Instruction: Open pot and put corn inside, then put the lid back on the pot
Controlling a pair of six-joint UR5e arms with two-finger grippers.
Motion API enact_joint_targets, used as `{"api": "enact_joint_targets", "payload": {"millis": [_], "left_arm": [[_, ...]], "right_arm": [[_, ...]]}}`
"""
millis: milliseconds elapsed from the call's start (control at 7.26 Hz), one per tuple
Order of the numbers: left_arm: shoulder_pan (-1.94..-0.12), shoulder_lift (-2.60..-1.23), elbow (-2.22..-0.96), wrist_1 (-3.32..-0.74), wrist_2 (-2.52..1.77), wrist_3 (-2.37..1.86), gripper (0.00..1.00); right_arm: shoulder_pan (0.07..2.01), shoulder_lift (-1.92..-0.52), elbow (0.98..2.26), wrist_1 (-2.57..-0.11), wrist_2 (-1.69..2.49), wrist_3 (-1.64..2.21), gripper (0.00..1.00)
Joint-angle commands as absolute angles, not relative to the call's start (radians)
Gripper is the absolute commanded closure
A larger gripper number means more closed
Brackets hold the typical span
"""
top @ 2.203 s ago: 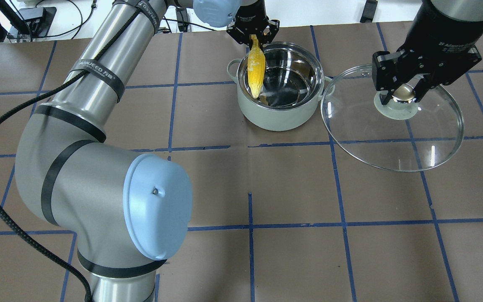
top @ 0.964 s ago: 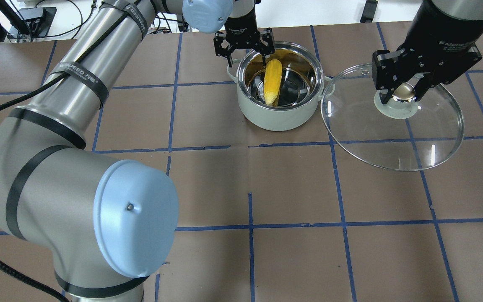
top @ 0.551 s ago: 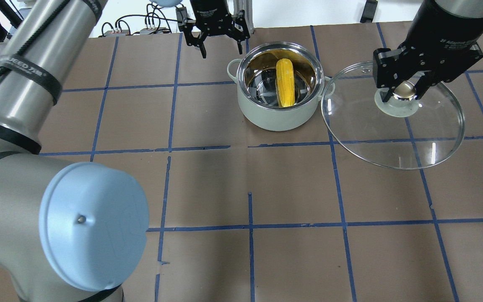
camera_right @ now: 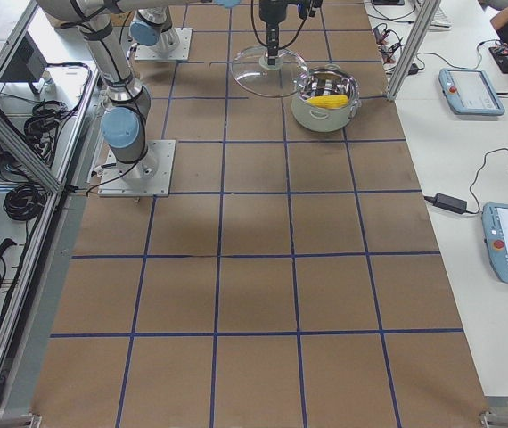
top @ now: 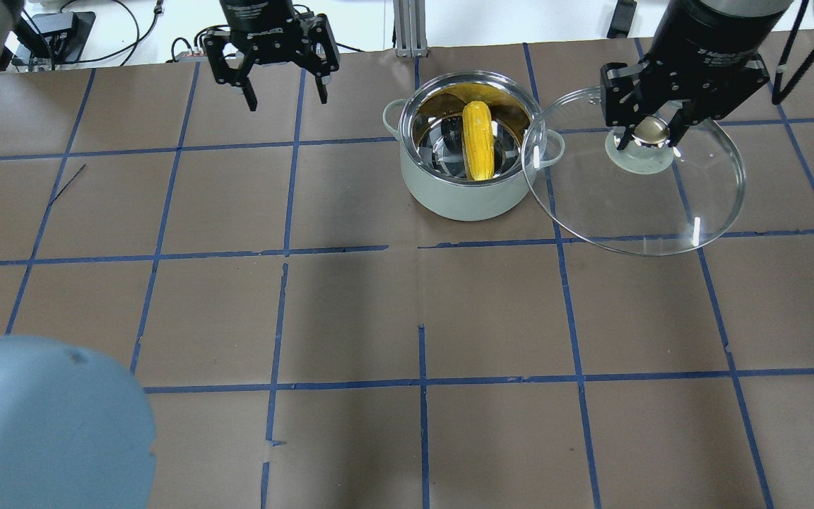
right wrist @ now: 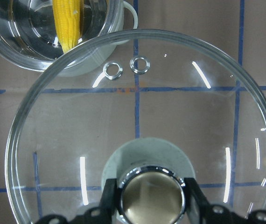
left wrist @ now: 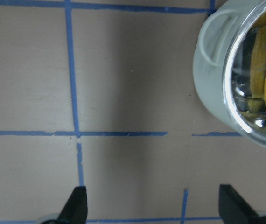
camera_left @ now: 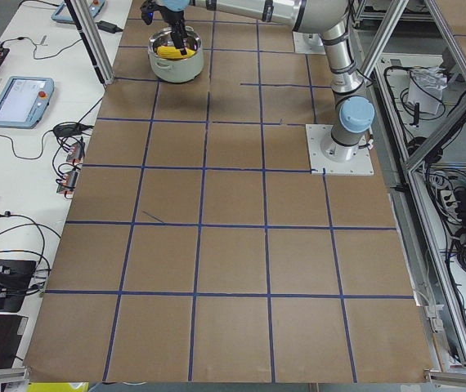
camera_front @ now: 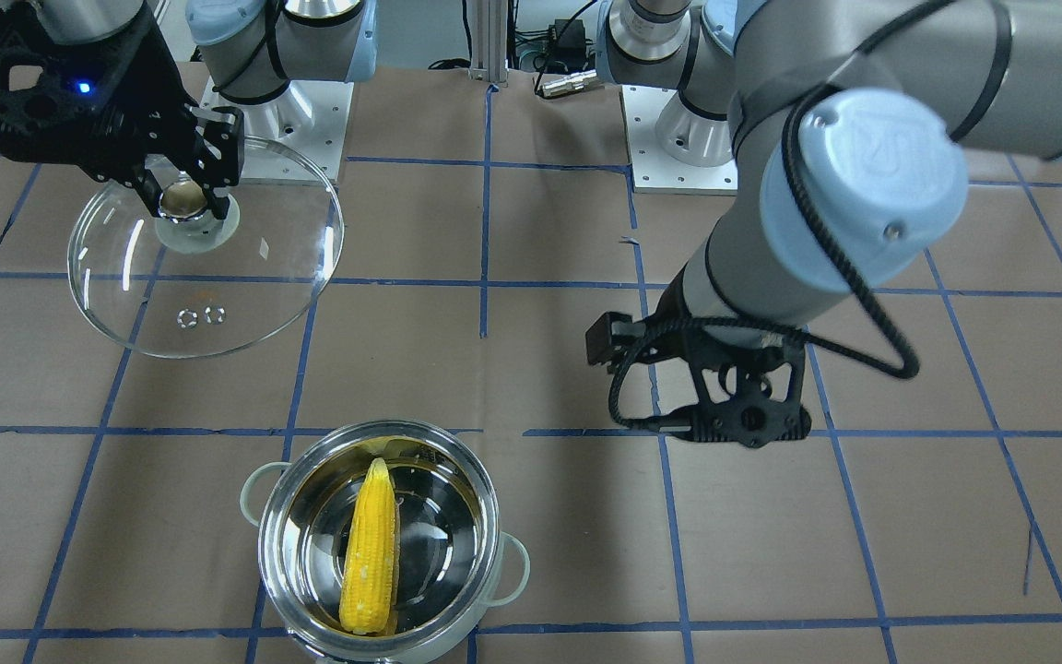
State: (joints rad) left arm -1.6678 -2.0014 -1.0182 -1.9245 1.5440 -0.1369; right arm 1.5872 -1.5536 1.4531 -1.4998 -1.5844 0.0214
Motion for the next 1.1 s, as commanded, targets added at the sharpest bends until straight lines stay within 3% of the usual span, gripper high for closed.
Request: {"api": "enact_joint_targets", "payload": {"millis": [0, 138, 964], "left_arm": [[-1.597, -1.733, -1.276, -1.939, 1.575, -0.115, 0.0], [-1.576, -1.665, -1.342, -1.83, 1.577, -0.097, 0.0], [-1.572, -1.611, -1.465, -1.617, 1.582, -0.084, 0.0]], "right_arm": [[1.667, -1.436, 1.373, -1.546, -1.583, 0.115, 0.82], [1.677, -1.372, 1.318, -1.551, -1.585, 0.135, 0.82], [1.766, -1.038, 1.044, -1.681, -1.628, 0.184, 0.82]]}}
